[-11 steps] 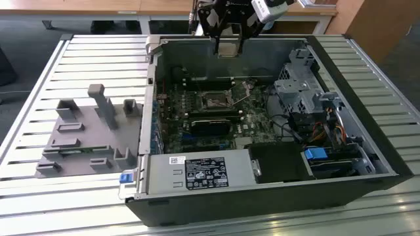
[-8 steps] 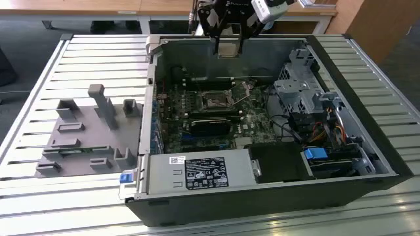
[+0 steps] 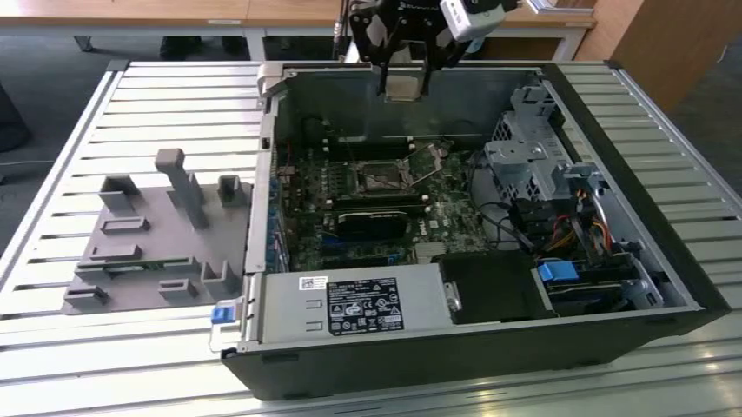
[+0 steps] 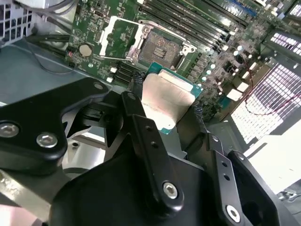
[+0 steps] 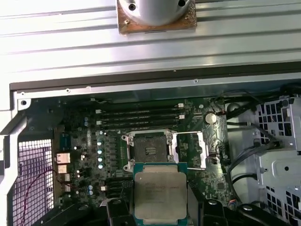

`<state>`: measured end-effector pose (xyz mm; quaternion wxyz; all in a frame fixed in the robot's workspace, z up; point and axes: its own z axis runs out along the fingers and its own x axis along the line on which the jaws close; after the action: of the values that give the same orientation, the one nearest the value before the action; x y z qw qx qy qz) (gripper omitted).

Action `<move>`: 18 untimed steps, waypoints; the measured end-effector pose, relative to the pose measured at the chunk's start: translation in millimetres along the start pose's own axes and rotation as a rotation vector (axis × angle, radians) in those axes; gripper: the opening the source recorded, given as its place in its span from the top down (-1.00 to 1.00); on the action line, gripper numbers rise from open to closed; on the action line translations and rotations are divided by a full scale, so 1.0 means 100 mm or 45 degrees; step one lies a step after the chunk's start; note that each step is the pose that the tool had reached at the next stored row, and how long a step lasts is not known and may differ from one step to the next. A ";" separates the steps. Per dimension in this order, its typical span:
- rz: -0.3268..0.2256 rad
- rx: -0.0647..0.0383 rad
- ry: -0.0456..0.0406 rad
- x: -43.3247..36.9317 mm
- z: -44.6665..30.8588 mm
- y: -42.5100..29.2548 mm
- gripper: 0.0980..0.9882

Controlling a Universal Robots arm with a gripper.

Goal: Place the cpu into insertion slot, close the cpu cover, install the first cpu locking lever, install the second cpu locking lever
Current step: 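Place the cpu into insertion slot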

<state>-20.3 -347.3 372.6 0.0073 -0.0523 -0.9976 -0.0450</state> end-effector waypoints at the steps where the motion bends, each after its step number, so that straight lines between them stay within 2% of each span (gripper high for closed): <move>1: 0.019 0.000 -0.002 0.000 0.001 0.000 0.01; 8: 0.151 -0.001 -0.014 0.000 0.007 0.000 0.01; 18: 0.172 -0.002 -0.016 0.044 0.021 -0.006 0.01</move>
<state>-24.7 -347.3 370.5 0.0042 -0.1198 -0.9918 -0.0448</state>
